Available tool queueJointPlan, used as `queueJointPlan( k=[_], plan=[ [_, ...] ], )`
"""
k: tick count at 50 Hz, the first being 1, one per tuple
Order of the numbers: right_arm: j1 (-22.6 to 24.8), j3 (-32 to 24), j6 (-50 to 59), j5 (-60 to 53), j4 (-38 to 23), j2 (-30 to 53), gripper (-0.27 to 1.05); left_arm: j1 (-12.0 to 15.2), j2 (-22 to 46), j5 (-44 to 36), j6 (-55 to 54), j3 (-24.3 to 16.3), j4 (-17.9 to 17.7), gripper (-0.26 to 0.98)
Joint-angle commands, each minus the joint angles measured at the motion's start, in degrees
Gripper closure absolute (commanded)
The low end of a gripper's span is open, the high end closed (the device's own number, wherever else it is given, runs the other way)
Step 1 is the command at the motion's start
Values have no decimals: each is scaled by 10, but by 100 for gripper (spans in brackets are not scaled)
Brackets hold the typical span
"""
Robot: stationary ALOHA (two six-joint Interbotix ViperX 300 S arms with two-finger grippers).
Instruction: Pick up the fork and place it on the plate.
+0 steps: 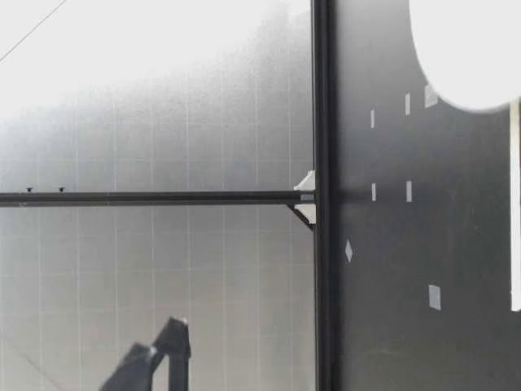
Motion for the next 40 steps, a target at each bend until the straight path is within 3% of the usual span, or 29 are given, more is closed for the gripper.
queueJointPlan(
  k=[1, 19, 31, 40],
  plan=[
    [4, -11, 0, -19, 7, -6, 82, 1, -18, -5, 2, 1, 1, -13],
    [3, -18, 13, -23, 18, -2, 23, 1, -42, -5, 3, 20, 0, -13],
    [4, -41, 12, -29, 21, -25, 20, 1, -48, -9, 3, 25, 0, -13],
    [2, -64, 16, -36, 22, -91, 20, 1, -49, -15, 4, 28, 0, -13]
  ],
)
